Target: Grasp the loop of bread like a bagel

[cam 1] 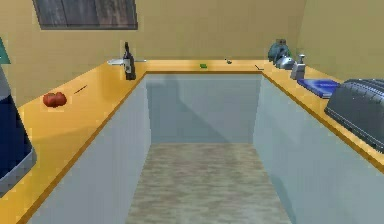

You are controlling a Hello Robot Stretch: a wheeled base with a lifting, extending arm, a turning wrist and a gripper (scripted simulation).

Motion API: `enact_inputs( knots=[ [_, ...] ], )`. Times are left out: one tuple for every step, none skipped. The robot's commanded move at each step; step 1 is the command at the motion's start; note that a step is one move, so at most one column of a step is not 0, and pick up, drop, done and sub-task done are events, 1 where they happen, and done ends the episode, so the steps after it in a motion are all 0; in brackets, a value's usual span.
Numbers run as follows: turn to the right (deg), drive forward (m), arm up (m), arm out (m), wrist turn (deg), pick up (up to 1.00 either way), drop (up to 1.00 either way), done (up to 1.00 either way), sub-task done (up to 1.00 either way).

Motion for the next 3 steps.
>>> enact_inputs(
  knots=[
    [0.0, 0.0, 0.38, 0.0, 0.0, 0.0, 0.0, 0.0, 0.0],
    [0.0, 0.0, 0.0, 0.42, 0.0, 0.0, 0.0, 0.0, 0.0],
    [0.0, 0.0, 0.0, 0.0, 45.0, 0.0, 0.0, 0.0, 0.0]
  ],
)
